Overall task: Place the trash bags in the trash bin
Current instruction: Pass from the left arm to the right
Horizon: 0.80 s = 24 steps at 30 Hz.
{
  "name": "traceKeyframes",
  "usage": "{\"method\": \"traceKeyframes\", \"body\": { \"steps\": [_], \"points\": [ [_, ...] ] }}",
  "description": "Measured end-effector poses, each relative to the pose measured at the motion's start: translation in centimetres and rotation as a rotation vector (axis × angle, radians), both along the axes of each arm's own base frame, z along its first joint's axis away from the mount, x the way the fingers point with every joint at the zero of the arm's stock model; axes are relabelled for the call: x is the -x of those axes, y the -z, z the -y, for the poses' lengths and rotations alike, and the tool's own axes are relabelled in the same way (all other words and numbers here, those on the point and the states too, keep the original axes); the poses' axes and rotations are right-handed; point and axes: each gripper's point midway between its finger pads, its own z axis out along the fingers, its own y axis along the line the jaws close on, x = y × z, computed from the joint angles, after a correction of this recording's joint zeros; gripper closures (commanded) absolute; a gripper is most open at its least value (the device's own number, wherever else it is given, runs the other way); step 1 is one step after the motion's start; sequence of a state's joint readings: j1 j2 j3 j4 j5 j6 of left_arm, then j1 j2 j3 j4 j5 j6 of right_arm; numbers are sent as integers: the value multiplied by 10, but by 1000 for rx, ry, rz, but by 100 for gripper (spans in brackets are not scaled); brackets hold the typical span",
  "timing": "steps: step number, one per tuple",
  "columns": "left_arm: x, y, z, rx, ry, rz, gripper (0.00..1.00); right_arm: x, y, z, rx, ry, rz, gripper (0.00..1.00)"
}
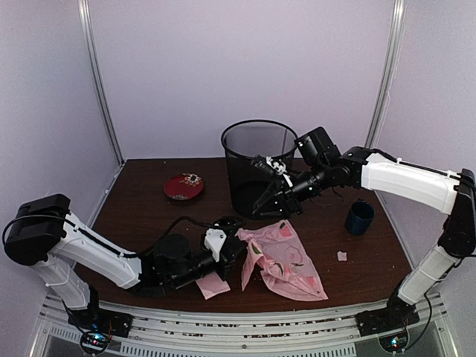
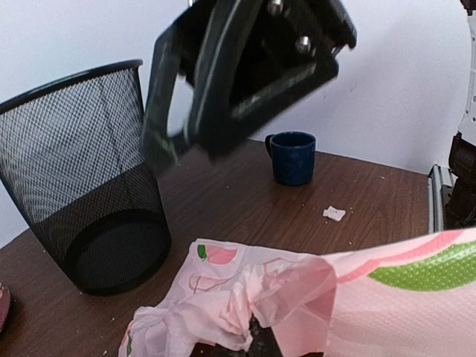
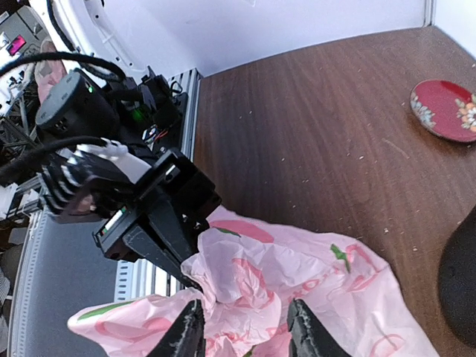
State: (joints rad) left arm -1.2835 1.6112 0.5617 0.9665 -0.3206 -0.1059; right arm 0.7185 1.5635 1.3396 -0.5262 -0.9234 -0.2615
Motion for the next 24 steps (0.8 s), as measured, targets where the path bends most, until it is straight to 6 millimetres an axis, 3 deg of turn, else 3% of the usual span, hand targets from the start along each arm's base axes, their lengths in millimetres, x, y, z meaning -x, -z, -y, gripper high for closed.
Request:
{"method": "traceKeyframes", "body": {
  "steps": [3,5,7,12,16,24],
  "points": [
    [3,-9,3,5,18,50,100,8,21,-8,45,-31,-43,59],
    [5,-15,8,5,32,75,100,15,31,-12,70,-50,-64,64],
    [6,-23,12,12,44,96,100,20,33,-13,76,-65,-66,73],
    [7,-26,17,4,60,116,100,23,32,-15,67,-81,-65,84],
    [7,-26,17,-1,59,116,100,26,32,-13,67,-99,-59,71],
    [8,-26,19,-2,60,111,100,39,29,-8,55,-165,-55,61]
  ]
}}
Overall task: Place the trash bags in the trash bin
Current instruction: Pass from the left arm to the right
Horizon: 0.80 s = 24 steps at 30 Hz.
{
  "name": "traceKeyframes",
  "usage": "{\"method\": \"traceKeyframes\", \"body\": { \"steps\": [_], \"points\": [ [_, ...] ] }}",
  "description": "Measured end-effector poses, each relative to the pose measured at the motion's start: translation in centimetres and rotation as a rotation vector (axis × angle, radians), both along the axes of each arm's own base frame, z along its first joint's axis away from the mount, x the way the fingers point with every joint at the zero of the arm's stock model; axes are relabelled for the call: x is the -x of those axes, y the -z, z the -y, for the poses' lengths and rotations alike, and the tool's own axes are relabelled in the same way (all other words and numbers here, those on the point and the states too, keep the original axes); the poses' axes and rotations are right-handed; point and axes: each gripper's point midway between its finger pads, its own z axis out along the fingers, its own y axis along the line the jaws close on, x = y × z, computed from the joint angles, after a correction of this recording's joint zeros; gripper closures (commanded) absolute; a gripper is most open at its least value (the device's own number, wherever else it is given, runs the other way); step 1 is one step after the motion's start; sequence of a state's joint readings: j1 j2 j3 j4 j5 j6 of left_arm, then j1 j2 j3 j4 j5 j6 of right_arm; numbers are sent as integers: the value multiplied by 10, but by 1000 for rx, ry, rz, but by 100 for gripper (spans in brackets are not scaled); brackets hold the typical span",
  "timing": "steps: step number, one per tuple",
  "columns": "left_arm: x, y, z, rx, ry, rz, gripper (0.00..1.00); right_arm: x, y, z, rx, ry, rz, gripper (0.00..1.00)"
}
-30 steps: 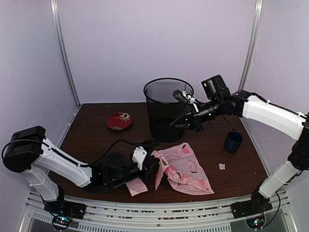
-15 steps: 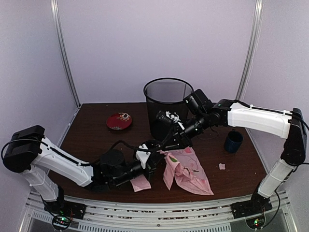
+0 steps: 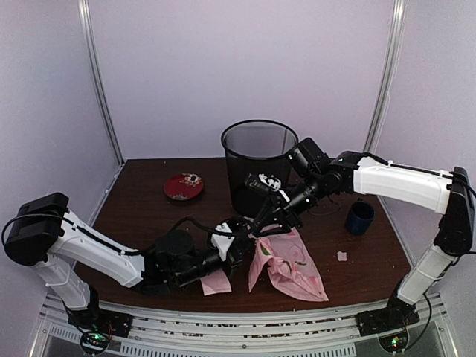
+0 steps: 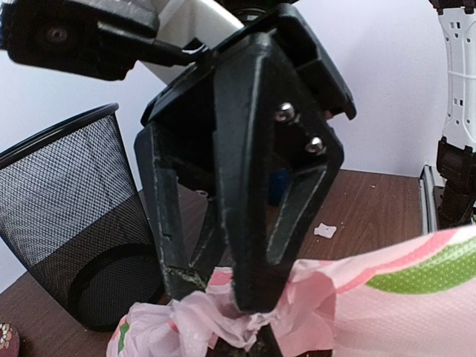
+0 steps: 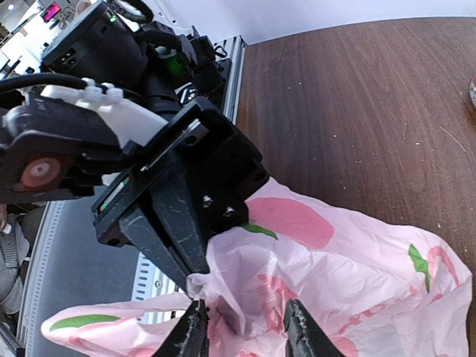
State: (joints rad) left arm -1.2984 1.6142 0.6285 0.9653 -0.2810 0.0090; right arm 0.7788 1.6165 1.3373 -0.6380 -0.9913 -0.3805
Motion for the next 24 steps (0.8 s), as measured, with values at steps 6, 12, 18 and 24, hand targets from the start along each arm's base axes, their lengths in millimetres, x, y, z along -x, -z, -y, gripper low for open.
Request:
{"method": "traceKeyframes", "body": {
  "steps": [6,12,18,24],
  "points": [
    [-1,-1,0,3,-3,-2,100,11,-4,4,-22,-54,-10,78],
    [-1,-2,1,8,-5,-6,100,8,-6,1,-27,-37,-11,100],
    [-4,4,1,-23,-27,-48,67,-1,-5,1,-16,5,26,100],
    [6,-8,-24,18,-16,-164,47,-9,-20,10,-13,43,177,100]
  ]
}}
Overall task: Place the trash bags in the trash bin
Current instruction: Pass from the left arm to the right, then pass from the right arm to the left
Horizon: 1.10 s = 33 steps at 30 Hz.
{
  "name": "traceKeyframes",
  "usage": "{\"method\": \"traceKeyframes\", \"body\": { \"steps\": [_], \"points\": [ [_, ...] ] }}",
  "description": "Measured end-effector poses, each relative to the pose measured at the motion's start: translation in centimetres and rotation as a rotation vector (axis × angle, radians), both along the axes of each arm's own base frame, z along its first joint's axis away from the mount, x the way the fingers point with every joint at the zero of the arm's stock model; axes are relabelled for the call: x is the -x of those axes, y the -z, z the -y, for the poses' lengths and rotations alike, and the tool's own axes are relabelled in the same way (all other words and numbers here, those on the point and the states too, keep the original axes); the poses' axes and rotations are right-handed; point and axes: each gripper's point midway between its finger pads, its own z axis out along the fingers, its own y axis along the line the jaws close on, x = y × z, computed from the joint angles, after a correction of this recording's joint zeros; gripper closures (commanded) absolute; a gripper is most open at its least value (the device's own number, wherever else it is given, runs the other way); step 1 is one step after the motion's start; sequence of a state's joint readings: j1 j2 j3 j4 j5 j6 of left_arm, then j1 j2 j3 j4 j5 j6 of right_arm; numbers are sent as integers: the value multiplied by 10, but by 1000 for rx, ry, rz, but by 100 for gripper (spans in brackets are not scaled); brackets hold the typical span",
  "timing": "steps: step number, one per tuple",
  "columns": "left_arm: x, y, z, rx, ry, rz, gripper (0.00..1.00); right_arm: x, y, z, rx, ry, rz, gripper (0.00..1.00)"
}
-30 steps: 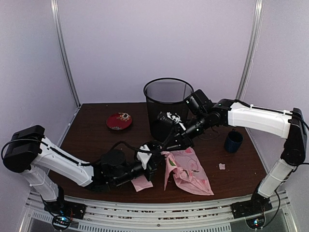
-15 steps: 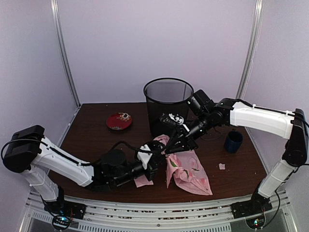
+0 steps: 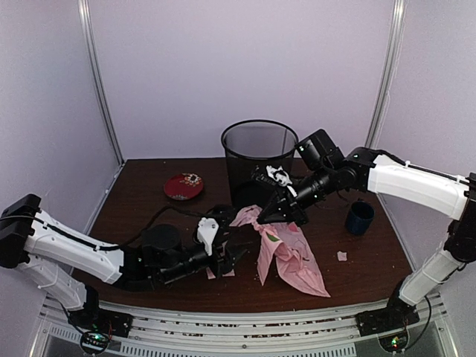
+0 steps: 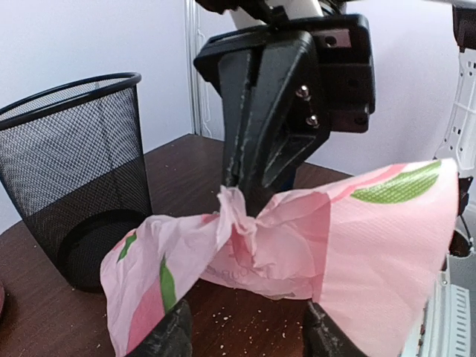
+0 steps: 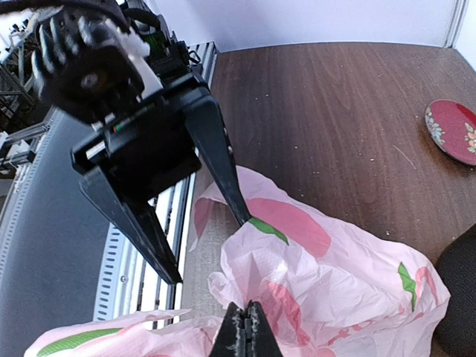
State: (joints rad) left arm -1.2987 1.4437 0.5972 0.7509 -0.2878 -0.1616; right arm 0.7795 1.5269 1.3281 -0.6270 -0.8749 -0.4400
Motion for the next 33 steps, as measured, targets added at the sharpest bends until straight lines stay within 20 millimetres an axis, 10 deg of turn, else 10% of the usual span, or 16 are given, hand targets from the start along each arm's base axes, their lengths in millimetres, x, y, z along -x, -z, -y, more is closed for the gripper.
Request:
{"method": "traceKeyframes", "body": {
  "steps": [11,24,33],
  "points": [
    [-15,-11,0,169,75,-307,100,4,11,7,81,3,142,100],
    [22,-10,10,221,313,-424,85,-8,21,11,129,74,196,100],
    [-4,0,28,257,266,-520,68,-8,20,11,122,77,205,100]
  ]
}}
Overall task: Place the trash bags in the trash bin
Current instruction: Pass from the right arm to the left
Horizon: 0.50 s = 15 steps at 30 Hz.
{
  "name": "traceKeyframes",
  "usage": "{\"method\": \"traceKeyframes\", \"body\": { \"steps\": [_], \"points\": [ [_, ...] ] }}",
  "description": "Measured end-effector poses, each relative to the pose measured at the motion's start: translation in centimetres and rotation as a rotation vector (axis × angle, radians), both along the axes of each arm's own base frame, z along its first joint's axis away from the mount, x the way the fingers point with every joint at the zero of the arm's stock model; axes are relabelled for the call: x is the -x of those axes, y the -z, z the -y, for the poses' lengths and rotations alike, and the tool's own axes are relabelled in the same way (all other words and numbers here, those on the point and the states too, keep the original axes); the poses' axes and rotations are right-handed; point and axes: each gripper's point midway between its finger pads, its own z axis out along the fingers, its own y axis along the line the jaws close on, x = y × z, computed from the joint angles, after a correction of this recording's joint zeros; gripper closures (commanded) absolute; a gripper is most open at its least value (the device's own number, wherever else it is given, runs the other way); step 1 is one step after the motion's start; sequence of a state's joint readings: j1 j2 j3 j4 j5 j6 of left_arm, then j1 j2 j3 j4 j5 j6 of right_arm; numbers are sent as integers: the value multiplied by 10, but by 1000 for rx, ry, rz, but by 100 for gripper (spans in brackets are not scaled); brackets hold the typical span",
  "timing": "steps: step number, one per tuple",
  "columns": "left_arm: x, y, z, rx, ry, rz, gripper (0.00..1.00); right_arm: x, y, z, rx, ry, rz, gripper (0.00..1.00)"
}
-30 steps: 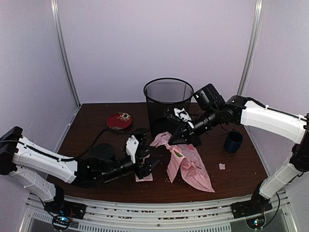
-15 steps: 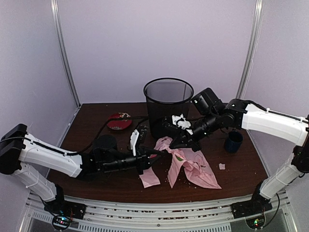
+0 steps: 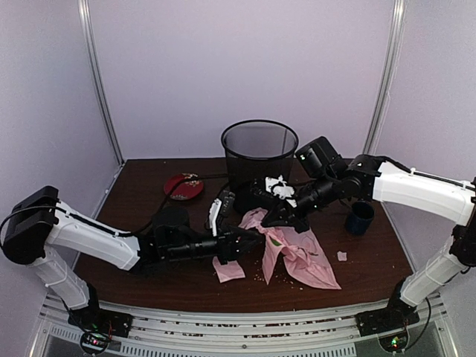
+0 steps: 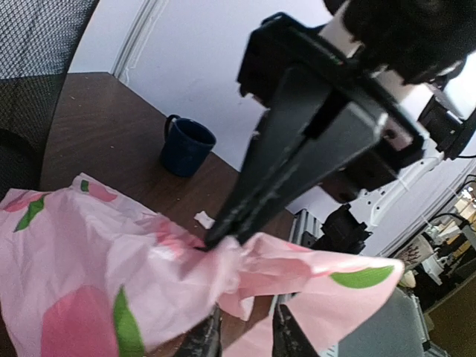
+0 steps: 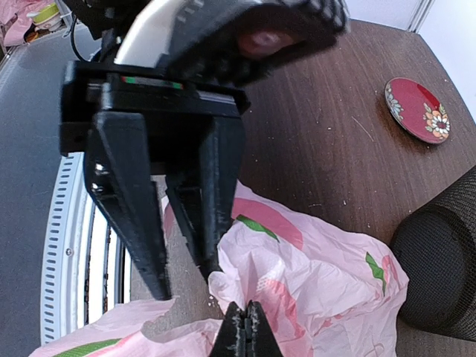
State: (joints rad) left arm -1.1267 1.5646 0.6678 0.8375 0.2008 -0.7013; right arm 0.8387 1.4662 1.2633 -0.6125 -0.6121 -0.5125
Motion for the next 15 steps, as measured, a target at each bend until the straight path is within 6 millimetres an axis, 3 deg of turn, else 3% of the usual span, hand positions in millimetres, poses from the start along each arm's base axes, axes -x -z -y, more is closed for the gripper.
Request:
{"method": "traceKeyframes", "body": {
  "steps": [4,12,15],
  "points": [
    [-13,12,-1,-11,-30,-54,60,2,-3,1,-6,0,10,100],
    [-19,-6,-3,60,-57,-36,59,3,-1,3,1,4,19,100],
    [-19,-12,-3,81,-59,-26,63,5,3,3,9,0,18,100]
  ]
}}
